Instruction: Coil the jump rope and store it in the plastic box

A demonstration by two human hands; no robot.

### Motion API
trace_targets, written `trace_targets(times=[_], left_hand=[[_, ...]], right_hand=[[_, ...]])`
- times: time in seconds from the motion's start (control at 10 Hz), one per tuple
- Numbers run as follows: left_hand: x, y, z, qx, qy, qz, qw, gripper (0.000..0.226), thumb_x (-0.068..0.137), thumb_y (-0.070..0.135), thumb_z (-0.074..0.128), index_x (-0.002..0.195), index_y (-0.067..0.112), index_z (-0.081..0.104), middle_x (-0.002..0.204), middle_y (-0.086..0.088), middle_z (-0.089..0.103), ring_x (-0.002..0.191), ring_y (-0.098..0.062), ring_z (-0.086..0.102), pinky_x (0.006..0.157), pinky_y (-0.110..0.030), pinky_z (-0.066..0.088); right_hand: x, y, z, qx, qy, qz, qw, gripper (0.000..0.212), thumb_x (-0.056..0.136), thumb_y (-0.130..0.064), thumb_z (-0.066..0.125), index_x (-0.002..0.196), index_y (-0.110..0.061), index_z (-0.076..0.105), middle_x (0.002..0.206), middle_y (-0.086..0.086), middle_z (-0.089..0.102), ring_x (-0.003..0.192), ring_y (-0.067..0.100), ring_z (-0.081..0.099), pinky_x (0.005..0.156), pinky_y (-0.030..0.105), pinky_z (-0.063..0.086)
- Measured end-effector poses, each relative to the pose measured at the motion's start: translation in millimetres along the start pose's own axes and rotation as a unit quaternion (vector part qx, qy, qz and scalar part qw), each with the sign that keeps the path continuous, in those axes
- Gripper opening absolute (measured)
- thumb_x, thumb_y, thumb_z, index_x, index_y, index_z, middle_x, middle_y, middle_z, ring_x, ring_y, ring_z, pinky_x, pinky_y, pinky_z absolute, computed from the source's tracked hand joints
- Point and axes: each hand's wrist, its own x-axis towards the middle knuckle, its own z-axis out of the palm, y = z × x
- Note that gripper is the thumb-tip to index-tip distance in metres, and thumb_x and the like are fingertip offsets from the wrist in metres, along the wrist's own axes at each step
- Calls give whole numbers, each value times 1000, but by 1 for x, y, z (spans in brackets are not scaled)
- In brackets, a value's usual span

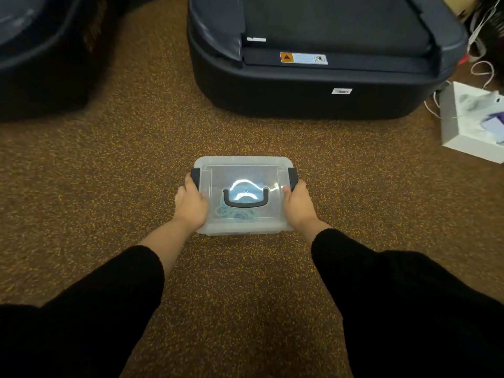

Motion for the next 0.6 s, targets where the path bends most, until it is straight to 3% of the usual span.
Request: trace_targets(times=[0.2, 0.4, 0.5, 0.6], left_hand=[[-1, 4, -1, 35, -2, -15, 999, 63, 96, 13, 35, 151, 9, 4, 149, -22, 27, 137, -38, 25, 114, -46, 22], [-5, 13, -14, 169, -23, -32, 985, 63, 99, 32, 33, 151, 9, 5, 152, -17, 25, 138, -35, 25, 110, -47, 25], [-7, 22, -31, 238, -17, -32, 971, 74, 96, 52, 28, 151, 8, 7, 154, -16, 22, 141, -35, 22, 111, -48, 23], [-14, 35, -50, 261, -16, -13, 965, 75, 94, 59, 23, 150, 9, 16, 153, -16, 26, 140, -34, 24, 111, -48, 24]], right_hand=[[1, -5, 0, -66, -2, 25, 998, 48, 99, -31, 33, 139, -5, 27, 138, 19, 43, 124, 37, 45, 103, 51, 38], [-4, -15, -7, -205, -32, 91, 974, 53, 100, -40, 24, 143, -10, 21, 145, 17, 36, 133, 35, 35, 107, 50, 26], [-12, -31, -14, -264, -4, 77, 961, 54, 100, -39, 21, 145, -9, 21, 147, 15, 33, 134, 33, 32, 108, 49, 23], [-21, -48, -22, -279, -13, 24, 960, 55, 100, -39, 22, 148, -14, 15, 148, 14, 32, 134, 33, 31, 108, 51, 23]])
